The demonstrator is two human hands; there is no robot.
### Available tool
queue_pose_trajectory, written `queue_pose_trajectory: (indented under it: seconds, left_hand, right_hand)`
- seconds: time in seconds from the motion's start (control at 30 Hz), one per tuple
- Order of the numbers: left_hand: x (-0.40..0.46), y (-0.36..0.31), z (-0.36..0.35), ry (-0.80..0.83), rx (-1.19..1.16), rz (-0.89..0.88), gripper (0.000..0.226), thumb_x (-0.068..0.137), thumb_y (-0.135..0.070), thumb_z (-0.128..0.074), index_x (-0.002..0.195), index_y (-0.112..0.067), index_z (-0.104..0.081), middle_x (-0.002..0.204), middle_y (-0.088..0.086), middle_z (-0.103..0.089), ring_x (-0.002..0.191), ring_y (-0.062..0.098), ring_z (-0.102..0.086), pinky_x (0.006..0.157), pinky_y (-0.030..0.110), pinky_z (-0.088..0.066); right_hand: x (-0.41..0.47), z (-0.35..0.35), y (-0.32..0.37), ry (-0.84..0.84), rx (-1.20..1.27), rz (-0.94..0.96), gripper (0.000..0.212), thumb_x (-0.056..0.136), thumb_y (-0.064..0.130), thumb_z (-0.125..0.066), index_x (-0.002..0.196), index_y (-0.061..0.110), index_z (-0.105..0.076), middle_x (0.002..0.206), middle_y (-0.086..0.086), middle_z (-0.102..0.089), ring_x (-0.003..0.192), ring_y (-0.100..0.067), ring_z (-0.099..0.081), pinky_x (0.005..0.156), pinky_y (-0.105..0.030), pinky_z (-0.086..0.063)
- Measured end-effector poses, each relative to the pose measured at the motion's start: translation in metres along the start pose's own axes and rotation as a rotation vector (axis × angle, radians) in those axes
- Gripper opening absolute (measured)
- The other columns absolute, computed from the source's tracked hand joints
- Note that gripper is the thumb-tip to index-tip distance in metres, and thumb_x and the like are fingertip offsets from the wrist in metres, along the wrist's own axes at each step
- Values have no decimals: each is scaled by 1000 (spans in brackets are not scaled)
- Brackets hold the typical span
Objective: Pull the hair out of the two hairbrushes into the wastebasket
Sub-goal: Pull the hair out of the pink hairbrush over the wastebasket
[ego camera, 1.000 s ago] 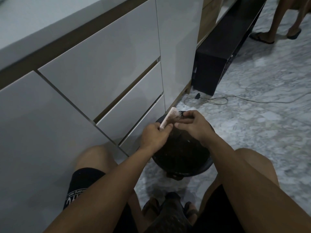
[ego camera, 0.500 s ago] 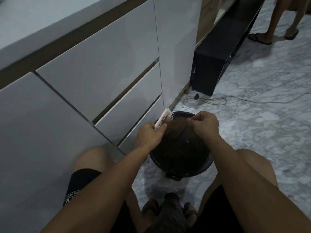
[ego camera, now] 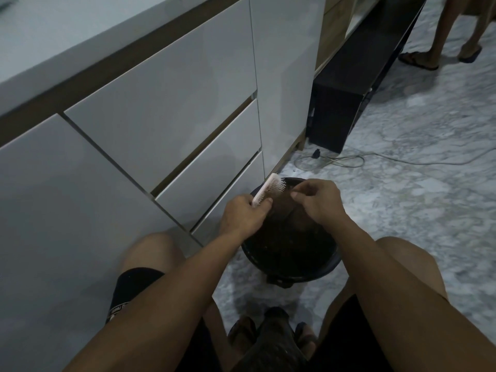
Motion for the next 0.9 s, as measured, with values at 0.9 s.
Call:
queue_pose_trajectory:
  seconds: [0.9]
  left_hand:
    - [6, -1, -2, 35, -21, -9, 43, 86, -52, -64, 71, -12, -64, 64, 0, -58, 65, 19, -58, 54, 27, -36]
  right_hand:
    - [2, 8, -1, -144, -30, -46, 8, 80, 23, -75, 75, 23, -69, 74, 11, -64, 81, -12, -60, 79, -31, -49]
Point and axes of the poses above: each hand's wrist, its own x-axis towards the middle knuckle, its own z-axis out of the back of the hand, y = z × x, the point moved 2 cm from there along x, towards the middle knuckle
